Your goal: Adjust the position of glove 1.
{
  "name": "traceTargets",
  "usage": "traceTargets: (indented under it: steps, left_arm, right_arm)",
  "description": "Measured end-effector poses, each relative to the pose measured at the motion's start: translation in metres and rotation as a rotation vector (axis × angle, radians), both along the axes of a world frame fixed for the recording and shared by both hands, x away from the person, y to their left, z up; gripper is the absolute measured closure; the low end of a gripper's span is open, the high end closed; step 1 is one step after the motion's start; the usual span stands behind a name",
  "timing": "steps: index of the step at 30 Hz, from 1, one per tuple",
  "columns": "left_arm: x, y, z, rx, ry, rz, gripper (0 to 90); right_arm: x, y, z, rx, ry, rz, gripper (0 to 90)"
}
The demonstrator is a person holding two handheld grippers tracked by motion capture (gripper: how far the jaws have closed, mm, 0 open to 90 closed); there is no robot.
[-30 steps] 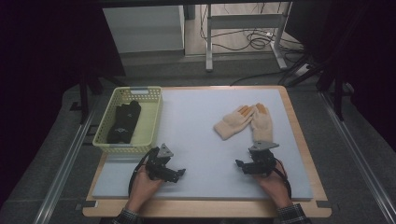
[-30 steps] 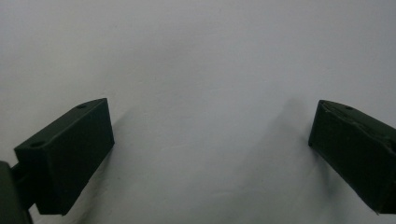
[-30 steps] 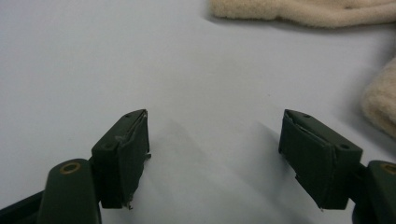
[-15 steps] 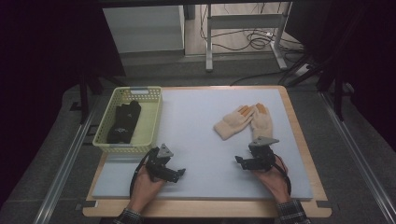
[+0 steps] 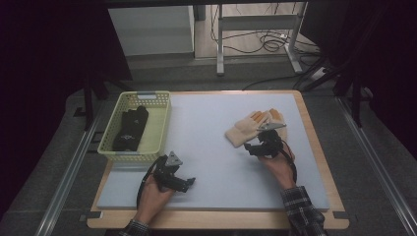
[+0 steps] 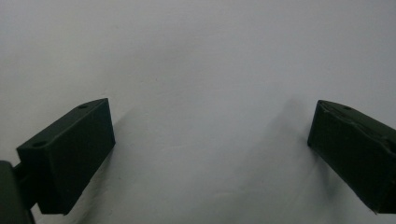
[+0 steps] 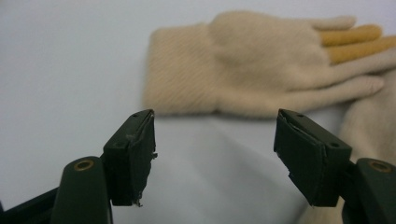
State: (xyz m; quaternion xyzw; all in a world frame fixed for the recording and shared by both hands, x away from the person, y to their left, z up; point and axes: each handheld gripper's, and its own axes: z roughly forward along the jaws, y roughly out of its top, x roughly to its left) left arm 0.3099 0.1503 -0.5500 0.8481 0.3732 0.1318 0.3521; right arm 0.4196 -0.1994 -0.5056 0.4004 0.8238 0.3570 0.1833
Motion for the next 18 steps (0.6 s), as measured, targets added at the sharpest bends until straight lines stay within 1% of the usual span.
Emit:
traceTargets:
  steps: [3, 5, 10, 12, 14, 18]
  left_arm:
    - [0.000, 0.000, 0.000, 0.000, 0.000, 0.000, 0.7]
    - [0.000, 0.000, 0.000, 0.000, 0.000, 0.000, 0.7]
    - [0.000, 0.000, 0.000, 0.000, -0.001, 0.000, 0.7]
    - [0.000, 0.000, 0.000, 0.001, 0.000, -0.001, 0.7]
    - [0.000, 0.000, 0.000, 0.001, 0.000, -0.002, 0.7]
    - [0.000, 0.000, 0.000, 0.000, 0.000, -0.001, 0.8]
  right_arm:
    - [0.013, 0.003, 0.001, 0.003, 0.001, -0.018, 29.6]
    - [0.024, 0.005, 0.002, -0.003, -0.008, -0.033, 29.6]
    - [0.046, 0.008, 0.000, 0.006, 0.008, -0.064, 27.8]
    - [0.053, 0.011, -0.001, 0.008, 0.015, -0.075, 25.8]
    - [0.058, 0.014, -0.003, 0.010, 0.009, -0.081, 23.9]
    - [0.070, 0.020, -0.009, 0.011, 0.022, -0.107, 19.8]
